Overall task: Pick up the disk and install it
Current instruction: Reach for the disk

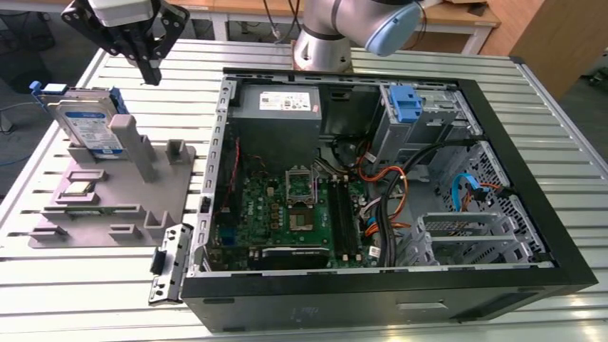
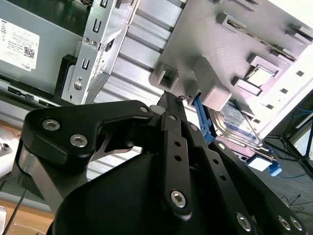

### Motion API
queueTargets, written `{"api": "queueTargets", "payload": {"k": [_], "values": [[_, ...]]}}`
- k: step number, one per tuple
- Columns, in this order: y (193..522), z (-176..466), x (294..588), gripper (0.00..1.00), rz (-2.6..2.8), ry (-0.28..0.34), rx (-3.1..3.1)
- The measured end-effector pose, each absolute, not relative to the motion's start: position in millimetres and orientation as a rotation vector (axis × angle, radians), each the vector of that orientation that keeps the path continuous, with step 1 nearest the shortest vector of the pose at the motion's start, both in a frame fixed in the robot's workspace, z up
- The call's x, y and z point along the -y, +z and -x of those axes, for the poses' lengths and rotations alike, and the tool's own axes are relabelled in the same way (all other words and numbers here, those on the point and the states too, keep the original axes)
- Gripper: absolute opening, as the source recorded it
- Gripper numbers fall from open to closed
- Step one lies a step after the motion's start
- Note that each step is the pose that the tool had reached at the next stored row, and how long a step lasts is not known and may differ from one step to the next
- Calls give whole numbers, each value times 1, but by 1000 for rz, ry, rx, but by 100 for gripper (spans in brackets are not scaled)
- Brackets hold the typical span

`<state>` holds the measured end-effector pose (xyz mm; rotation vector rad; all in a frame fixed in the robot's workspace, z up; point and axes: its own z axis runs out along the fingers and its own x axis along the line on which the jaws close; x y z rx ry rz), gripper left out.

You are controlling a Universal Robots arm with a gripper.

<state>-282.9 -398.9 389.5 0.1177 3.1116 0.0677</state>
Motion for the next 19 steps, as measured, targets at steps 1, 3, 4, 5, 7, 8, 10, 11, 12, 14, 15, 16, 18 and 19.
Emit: {"api": "queueTargets", "payload": {"k": [1, 3, 4, 5, 7, 8, 10, 11, 12, 14, 15, 16, 18, 19], "values": [[390, 283, 399, 10, -118, 68, -3112], [390, 283, 399, 10, -118, 68, -3112], [390, 283, 399, 10, -118, 68, -3112], [390, 283, 399, 10, -118, 68, -3112], [390, 283, 399, 10, -118, 68, -3112], [389, 284, 399, 10, -118, 68, -3112], [389, 284, 399, 10, -118, 68, -3112], [389, 285, 399, 10, -118, 68, -3112], [389, 285, 399, 10, -118, 68, -3112], [389, 286, 399, 10, -118, 68, -3112], [389, 287, 399, 10, -118, 68, -3112], [389, 287, 399, 10, -118, 68, -3112], [389, 288, 399, 10, -118, 68, -3112], [389, 289, 399, 10, -118, 68, -3112]]}}
